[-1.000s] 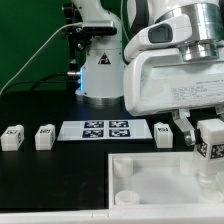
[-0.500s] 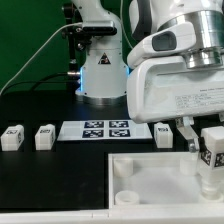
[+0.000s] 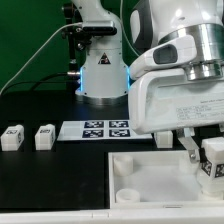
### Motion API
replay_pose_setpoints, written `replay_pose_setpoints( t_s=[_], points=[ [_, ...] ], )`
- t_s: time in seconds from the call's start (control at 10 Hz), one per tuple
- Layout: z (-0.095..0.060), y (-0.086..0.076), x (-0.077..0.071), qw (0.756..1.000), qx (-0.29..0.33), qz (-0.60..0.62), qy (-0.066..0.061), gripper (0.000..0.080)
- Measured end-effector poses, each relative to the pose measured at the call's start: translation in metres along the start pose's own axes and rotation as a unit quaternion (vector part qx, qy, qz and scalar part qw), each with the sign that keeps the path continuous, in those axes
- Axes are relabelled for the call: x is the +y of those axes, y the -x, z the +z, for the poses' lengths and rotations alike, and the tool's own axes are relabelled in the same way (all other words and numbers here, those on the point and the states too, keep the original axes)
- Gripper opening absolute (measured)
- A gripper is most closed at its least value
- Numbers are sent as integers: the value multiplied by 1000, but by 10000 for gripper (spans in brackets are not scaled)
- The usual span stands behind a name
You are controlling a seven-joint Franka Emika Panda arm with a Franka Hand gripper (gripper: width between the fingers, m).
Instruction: Assemble one leg
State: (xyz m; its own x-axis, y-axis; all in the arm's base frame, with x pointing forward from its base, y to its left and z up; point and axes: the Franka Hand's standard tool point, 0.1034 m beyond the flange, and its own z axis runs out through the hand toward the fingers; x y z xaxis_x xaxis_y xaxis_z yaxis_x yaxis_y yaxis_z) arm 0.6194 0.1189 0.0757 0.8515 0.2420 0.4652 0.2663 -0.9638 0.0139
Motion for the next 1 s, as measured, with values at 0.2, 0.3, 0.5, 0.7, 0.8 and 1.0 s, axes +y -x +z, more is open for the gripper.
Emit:
replay_pose_setpoints(
  t_s=[0.2,0.3,0.5,0.7,0.8,1.0],
  points=[
    [1,-2,1,1000,22,0,4,291],
    [2,-1,1,1000,28,0,4,291],
    [1,-1,1,999,31,0,5,364],
    [1,-1,1,999,31,0,5,546],
    [1,-1,1,999,31,0,5,546],
    [1,-1,1,999,31,0,5,643]
  ],
)
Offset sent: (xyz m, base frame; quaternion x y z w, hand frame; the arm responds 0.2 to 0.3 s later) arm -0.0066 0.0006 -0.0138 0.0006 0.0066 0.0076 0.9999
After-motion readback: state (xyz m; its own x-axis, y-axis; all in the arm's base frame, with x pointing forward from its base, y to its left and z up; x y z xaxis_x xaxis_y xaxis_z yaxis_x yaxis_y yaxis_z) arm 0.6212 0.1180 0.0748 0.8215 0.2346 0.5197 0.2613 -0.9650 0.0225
